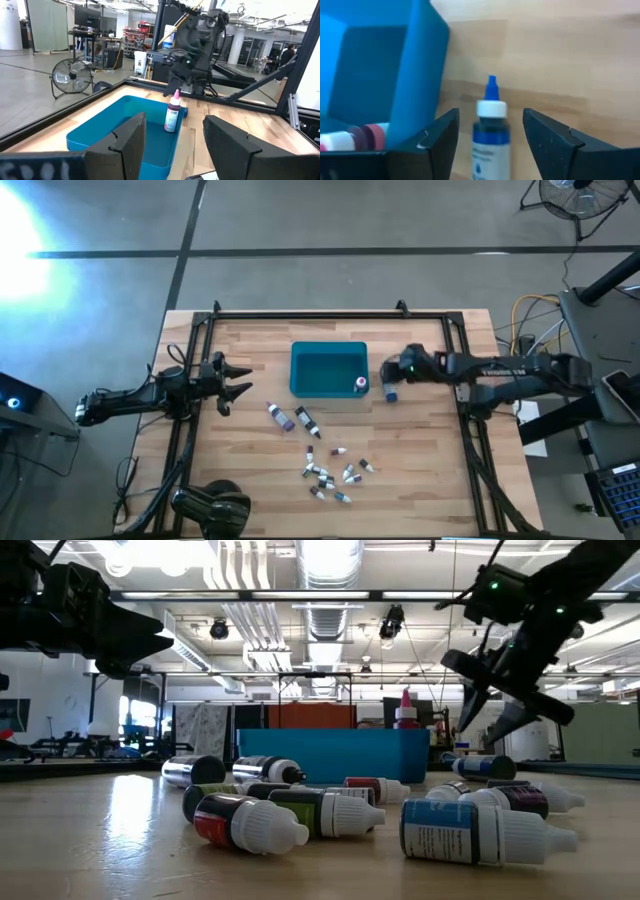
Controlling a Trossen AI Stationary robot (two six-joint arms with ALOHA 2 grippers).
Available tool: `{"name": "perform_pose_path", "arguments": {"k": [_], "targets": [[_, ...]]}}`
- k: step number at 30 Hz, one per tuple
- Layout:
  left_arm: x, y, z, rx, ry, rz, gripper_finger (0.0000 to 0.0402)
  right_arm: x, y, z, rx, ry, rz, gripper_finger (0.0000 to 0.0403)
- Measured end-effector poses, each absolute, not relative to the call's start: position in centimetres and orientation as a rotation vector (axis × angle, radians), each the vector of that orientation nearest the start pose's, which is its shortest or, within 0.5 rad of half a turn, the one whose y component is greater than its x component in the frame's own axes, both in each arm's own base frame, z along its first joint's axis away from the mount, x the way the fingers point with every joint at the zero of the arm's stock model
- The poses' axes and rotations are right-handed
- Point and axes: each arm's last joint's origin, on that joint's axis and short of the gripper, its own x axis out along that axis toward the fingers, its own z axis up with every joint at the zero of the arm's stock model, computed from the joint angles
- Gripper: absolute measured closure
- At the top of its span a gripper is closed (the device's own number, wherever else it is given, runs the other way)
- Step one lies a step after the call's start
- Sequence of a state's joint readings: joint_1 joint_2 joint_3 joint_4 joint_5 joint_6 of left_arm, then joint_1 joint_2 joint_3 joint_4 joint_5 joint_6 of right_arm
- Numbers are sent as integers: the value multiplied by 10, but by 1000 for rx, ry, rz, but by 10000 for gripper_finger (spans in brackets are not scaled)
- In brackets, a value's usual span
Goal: Pick & Place food coloring
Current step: Put the blue food coloring bottle into the blue bin
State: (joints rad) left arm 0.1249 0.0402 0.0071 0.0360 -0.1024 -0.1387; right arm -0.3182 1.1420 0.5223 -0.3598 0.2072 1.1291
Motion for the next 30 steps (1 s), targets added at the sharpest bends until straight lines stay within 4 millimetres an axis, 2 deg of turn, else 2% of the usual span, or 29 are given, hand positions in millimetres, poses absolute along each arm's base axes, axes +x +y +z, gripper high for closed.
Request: {"name": "perform_pose_path", "arguments": {"k": [4, 9, 18, 24, 30], "targets": [[98, 15, 166, -138, -19, 227, 226, 193, -87, 164, 1080, 737, -921, 187], [98, 15, 166, -138, -19, 227, 226, 208, -95, 149, 1059, 890, -897, 187], [98, 15, 166, -138, -19, 227, 226, 234, -109, 143, 999, 973, -877, 187], [98, 15, 166, -138, -19, 226, 226, 236, -113, 137, 967, 1072, -869, 202], [98, 15, 166, -138, -19, 227, 226, 233, -114, 137, 970, 1081, -868, 244]]}}
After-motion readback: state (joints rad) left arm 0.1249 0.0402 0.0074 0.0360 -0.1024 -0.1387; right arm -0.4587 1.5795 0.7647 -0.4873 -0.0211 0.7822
